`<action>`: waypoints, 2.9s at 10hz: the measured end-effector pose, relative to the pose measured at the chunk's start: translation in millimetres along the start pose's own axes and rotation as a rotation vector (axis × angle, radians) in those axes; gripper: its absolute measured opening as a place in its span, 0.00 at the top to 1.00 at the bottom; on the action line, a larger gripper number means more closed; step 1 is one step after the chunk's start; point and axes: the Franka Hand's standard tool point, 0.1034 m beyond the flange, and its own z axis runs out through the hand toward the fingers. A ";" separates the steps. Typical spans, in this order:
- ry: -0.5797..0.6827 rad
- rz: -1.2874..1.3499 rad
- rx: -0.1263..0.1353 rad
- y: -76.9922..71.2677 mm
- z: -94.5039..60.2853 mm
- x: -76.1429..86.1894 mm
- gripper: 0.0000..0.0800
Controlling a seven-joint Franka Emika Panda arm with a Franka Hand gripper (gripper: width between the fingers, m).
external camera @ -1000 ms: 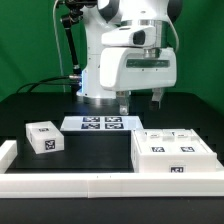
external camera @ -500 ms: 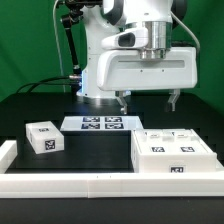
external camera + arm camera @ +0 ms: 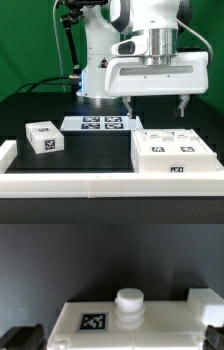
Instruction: Assemble cabinet
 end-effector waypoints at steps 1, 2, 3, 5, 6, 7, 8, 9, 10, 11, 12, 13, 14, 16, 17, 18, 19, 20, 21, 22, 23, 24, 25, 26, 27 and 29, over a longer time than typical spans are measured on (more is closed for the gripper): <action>-0.001 -0.008 0.001 -0.2 0.2 -0.3 0.00; -0.001 -0.007 0.001 -2.0 0.5 -0.2 0.00; -0.001 -0.015 0.004 -7.2 2.7 0.3 0.00; 0.003 -0.022 0.011 -10.0 15.6 0.9 0.00; 0.004 -0.022 0.015 -8.8 22.5 1.3 0.00; 0.012 -0.023 0.021 -9.5 30.1 1.5 0.00; 0.014 -0.022 0.023 -7.9 37.5 -0.5 0.00; 0.019 -0.022 0.026 -6.5 43.5 -1.6 0.00; 0.035 -0.021 0.034 -6.4 50.3 -2.2 0.00; 0.033 -0.032 0.033 -6.9 50.2 -2.3 0.00; 0.033 -0.030 0.034 -6.5 50.2 -2.0 0.00; 0.033 -0.038 0.034 -6.4 50.4 -2.2 0.00; 0.033 -0.047 0.034 -6.3 50.4 -2.3 0.00; 0.028 -0.015 0.033 -4.8 56.0 -5.2 0.00; 0.026 0.005 0.033 -5.2 59.7 -4.3 0.00; 0.025 0.007 0.033 -4.7 62.4 -3.1 0.00; 0.023 0.002 0.033 -4.0 64.4 -2.7 0.00; 0.024 -0.004 0.033 -3.7 65.3 -2.7 0.00; 0.034 -0.012 0.035 -4.9 65.1 -1.5 0.00; 0.039 -0.031 0.035 -3.8 65.0 -0.4 0.00; 0.042 -0.038 0.034 -3.3 65.0 0.0 0.00; 0.045 -0.040 0.036 -4.9 65.0 0.3 0.16; 0.051 -0.043 0.037 -6.5 64.7 0.3 0.16; 0.051 -0.050 0.037 -6.0 64.8 0.0 0.34; 0.052 -0.059 0.037 -5.8 64.8 0.0 0.52; 0.050 -0.059 0.035 -4.1 65.1 -0.5 0.69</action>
Offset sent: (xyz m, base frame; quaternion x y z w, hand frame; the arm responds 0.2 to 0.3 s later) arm 0.0186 -0.0057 -0.0187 -0.0503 0.0254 -0.0076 0.9984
